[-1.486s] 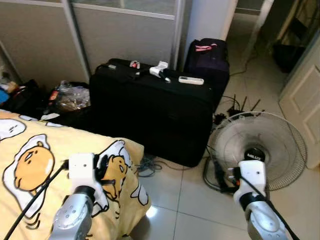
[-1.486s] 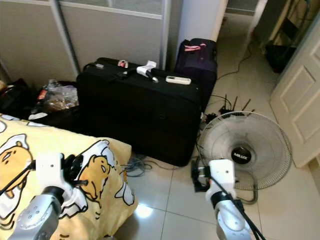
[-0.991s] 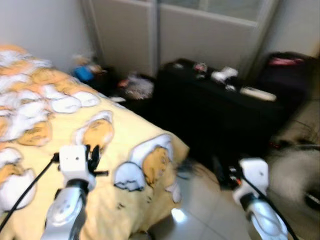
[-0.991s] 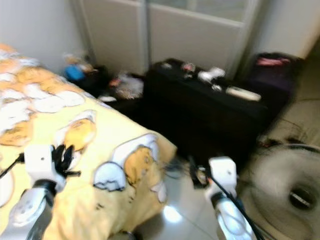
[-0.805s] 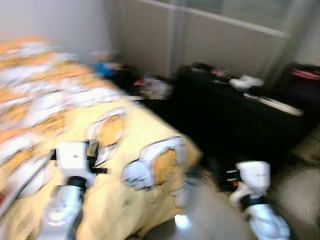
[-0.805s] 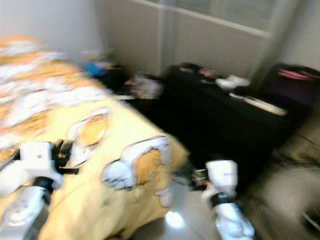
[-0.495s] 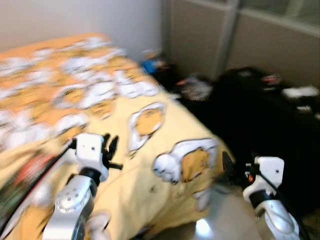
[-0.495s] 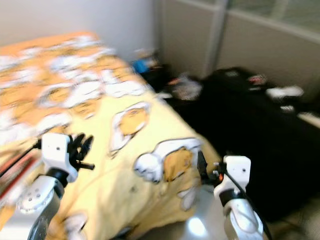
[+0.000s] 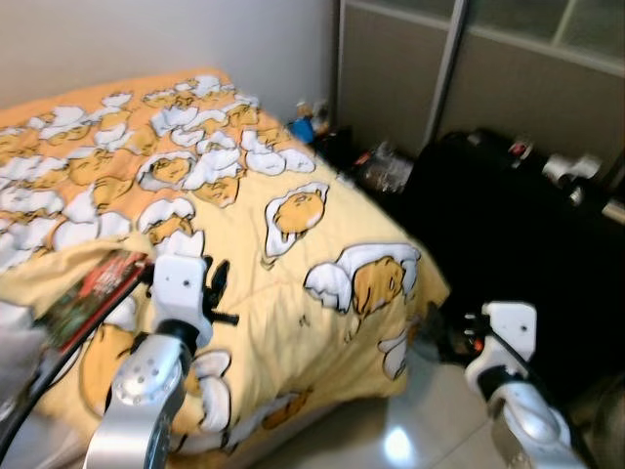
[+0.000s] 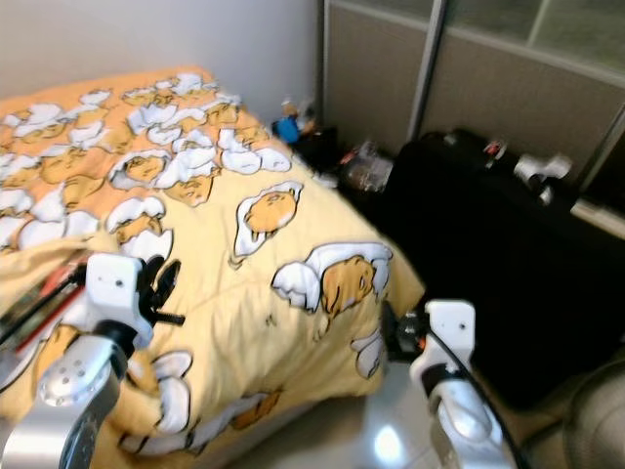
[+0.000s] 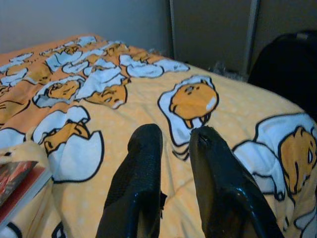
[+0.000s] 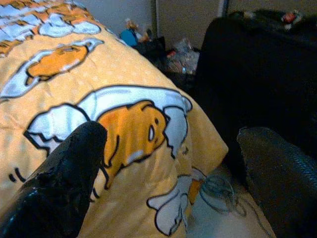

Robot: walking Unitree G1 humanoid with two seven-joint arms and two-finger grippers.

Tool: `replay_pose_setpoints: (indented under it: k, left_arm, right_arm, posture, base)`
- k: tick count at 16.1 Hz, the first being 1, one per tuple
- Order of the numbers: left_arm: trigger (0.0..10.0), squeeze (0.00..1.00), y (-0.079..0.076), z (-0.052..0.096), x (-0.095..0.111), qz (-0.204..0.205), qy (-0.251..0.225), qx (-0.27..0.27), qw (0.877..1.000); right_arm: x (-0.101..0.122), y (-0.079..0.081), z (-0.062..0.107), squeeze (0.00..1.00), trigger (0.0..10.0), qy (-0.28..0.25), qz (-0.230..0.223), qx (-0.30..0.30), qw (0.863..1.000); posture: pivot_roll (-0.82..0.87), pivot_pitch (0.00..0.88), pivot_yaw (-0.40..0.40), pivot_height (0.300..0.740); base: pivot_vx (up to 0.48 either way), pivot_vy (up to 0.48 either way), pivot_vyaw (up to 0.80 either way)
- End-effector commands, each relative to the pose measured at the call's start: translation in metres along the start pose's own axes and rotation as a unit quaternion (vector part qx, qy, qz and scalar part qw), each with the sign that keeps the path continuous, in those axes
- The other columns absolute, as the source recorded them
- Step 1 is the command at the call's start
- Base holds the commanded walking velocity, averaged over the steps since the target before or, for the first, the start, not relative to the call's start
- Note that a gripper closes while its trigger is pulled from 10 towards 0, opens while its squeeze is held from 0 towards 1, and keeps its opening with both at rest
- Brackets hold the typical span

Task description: Clean up the room

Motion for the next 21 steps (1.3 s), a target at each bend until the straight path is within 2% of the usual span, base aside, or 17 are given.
replay_pose_setpoints:
  k: [1, 4, 6, 8, 13, 15, 17, 18, 21]
  left_arm:
    - [10.0, 0.0, 0.002, -0.002, -0.001, -0.004, 0.006, 0.0, 1.0]
    - [10.0, 0.0, 0.009, -0.003, 0.005, 0.0, -0.001, 0.016, 1.0]
    - [10.0, 0.0, 0.01, -0.004, 0.007, -0.004, -0.004, 0.016, 1.0]
    - [10.0, 0.0, 0.012, -0.007, 0.011, -0.004, -0.008, 0.02, 1.0]
    - [10.0, 0.0, 0.01, -0.009, 0.014, -0.005, -0.008, 0.013, 1.0]
    - [10.0, 0.0, 0.01, -0.009, 0.02, -0.01, -0.014, 0.011, 1.0]
    - [10.0, 0.0, 0.011, -0.01, 0.031, -0.017, -0.031, 0.01, 0.999]
    - [10.0, 0.0, 0.008, -0.013, 0.049, -0.018, -0.058, 0.007, 0.998]
    - [10.0, 0.0, 0.008, -0.015, 0.066, -0.018, -0.084, 0.007, 0.996]
  right_arm:
    - [0.009, 0.002, -0.003, 0.0, 10.0, -0.015, 0.003, -0.001, 1.0]
    - [0.019, 0.005, -0.01, 0.0, 10.0, -0.032, 0.001, -0.006, 0.999]
    - [0.023, 0.009, -0.012, 0.0, 10.0, -0.041, -0.02, 0.003, 0.999]
    - [0.027, 0.014, -0.014, 0.0, 10.0, -0.047, 0.0, 0.014, 0.999]
    - [0.029, 0.016, -0.017, 0.0, 10.0, -0.049, -0.006, 0.012, 0.999]
    - [0.028, 0.015, -0.018, 0.0, 10.0, -0.046, -0.024, 0.002, 0.999]
    - [0.034, 0.015, -0.019, 0.0, 10.0, -0.057, -0.029, -0.002, 0.998]
    - [0.046, 0.01, -0.022, 0.0, 10.0, -0.078, -0.045, -0.008, 0.996]
    - [0.062, 0.007, -0.025, 0.0, 10.0, -0.104, -0.042, -0.014, 0.994]
  posture:
    - [-0.02, 0.0, 0.058, 0.74]
    - [-0.01, 0.0, 0.043, 0.74]
    - [0.0, 0.0, 0.042, 0.74]
    - [0.0, 0.0, 0.041, 0.74]
    - [0.0, 0.0, 0.047, 0.74]
    - [0.0, 0.0, 0.046, 0.74]
    - [0.01, 0.0, 0.04, 0.74]
    - [0.02, 0.0, 0.033, 0.74]
    - [0.02, 0.0, 0.029, 0.74]
  base:
    - [0.0, 0.307, 0.0]
    - [0.0, 0.312, 0.0]
    - [0.0, 0.326, 0.0]
    - [0.0, 0.33, 0.0]
    - [0.0, 0.326, 0.0]
    - [0.0, 0.33, 0.0]
    - [0.0, 0.33, 0.0]
    - [0.0, 0.33, 0.0]
    - [0.0, 0.33, 0.0]
Point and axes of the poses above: a point about 5 cm out from each wrist's last joint towards the gripper, its own z axis pointing back from the gripper into the wrist, its own x axis along the axis of the wrist's last joint, y = z × x, the point moved 2 cm from there along -z, pointing out of the wrist towards the gripper, and after that the axes turned 11 degrees about z, right-handed, at the moved point
